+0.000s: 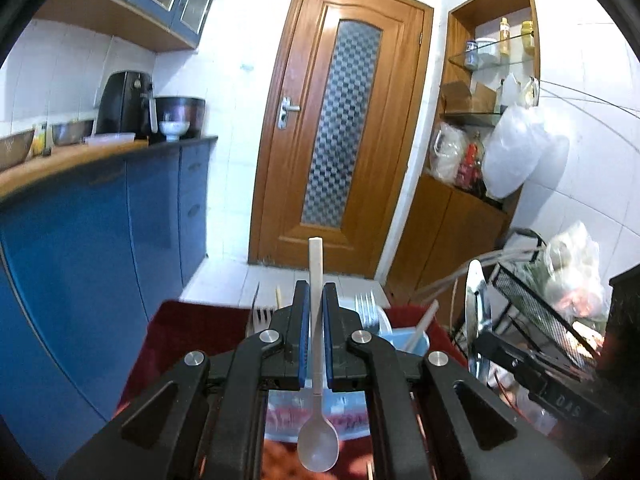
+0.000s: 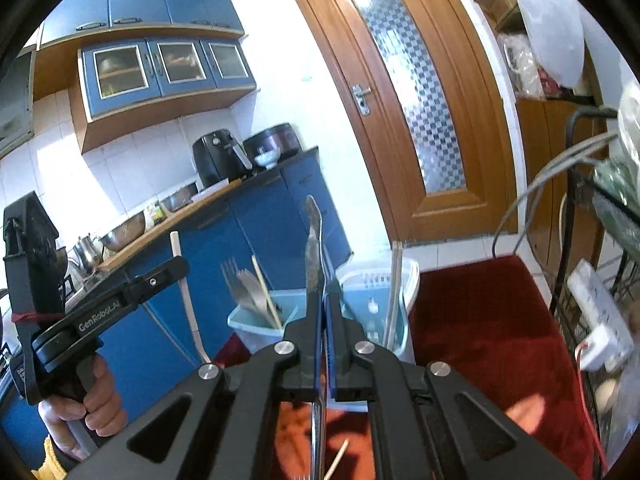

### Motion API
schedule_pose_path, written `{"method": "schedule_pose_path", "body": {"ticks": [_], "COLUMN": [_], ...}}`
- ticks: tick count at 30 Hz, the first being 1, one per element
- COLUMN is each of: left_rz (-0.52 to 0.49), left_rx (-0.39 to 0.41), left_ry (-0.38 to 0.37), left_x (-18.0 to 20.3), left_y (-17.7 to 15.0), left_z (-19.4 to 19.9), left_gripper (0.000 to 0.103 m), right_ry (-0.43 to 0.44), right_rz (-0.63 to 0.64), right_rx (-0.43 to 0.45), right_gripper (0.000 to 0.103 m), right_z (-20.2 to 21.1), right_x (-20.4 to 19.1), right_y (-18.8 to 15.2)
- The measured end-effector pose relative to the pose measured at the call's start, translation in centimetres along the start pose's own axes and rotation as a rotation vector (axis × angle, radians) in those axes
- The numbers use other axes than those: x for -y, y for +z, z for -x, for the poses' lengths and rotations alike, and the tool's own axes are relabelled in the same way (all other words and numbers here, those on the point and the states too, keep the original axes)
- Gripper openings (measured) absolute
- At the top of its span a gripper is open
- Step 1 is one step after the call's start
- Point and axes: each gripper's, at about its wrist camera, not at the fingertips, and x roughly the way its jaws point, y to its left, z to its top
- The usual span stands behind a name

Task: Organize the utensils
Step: 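Carry the spoon and knife to the blue caddy and lower them inside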

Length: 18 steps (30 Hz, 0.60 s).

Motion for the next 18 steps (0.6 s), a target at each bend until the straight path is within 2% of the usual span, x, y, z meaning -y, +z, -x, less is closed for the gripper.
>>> {"method": "schedule_pose_path", "body": {"ticks": [9, 14, 18], "left_rz": [-0.005, -0.035, -0.025], "left_rx": [0.059, 0.078, 0.074], "left_ry": [0.006, 0.022, 0.027], "left_x": [0.8, 1.1, 0.8], "left_y": [4.1, 4.3, 3.7], "left_z": [-3.0, -4.8, -6.4], "left_gripper": [0.004, 0.004, 0.004], "right_ry": [-0.032, -0.074, -0.071], "right_rz": [0.059, 0.107, 0.097], "right_rx": [0.087, 0.117, 0.146], "right_gripper": [0.003, 0.003, 0.003], "right_z": [-1.7, -3.2, -4.6], "right_x": [-0.1, -0.2, 0.5], "right_y": [3.1, 3.9, 4.6]}}
